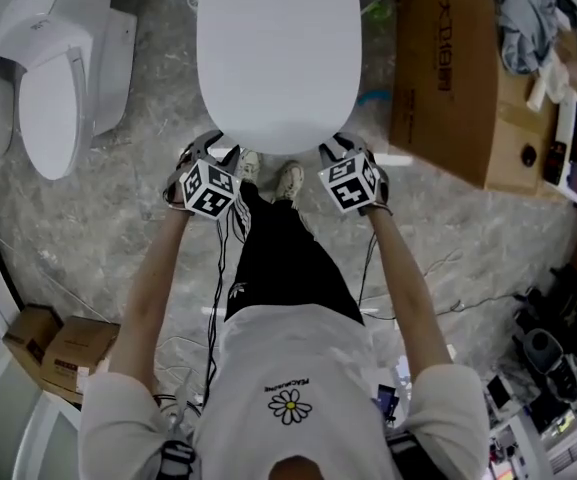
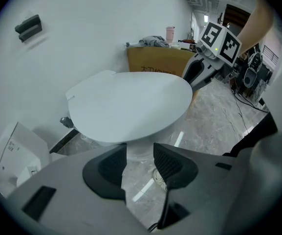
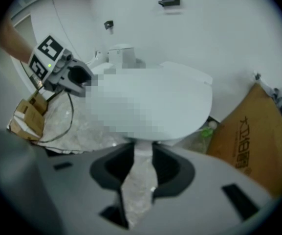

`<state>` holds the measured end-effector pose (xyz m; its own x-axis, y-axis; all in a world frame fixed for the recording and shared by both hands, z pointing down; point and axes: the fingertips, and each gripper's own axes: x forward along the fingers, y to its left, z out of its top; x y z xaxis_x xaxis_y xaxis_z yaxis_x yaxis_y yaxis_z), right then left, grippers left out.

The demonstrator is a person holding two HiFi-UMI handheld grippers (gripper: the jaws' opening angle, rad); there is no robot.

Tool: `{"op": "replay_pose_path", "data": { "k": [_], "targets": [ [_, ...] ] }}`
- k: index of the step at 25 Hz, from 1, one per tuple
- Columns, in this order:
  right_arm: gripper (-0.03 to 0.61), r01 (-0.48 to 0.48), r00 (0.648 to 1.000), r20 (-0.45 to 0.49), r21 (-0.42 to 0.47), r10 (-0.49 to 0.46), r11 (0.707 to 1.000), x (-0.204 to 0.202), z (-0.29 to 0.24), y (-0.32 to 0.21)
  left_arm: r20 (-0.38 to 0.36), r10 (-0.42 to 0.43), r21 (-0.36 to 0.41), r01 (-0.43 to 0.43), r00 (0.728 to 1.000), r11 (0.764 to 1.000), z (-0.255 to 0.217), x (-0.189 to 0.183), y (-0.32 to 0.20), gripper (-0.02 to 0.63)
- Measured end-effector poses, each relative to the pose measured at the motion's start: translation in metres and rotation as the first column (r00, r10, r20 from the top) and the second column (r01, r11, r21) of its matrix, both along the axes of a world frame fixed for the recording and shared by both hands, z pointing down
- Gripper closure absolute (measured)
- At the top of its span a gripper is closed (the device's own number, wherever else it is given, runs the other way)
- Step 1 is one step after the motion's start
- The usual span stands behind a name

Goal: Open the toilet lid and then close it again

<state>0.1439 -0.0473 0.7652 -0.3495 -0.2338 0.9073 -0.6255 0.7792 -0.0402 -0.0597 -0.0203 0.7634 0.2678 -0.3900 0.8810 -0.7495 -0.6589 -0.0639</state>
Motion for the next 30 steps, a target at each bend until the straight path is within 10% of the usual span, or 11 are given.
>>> {"op": "replay_pose_path", "data": {
  "k": [30],
  "targets": [
    [0.446,-0.019,0.996,-0.094,-0.159,0.004,0.987,0.002,0.111,0.019,-0.026,-0.029,-0.172,0.024,0.999,0.985,0.114,0.002,0.021,0.419]
  ]
}}
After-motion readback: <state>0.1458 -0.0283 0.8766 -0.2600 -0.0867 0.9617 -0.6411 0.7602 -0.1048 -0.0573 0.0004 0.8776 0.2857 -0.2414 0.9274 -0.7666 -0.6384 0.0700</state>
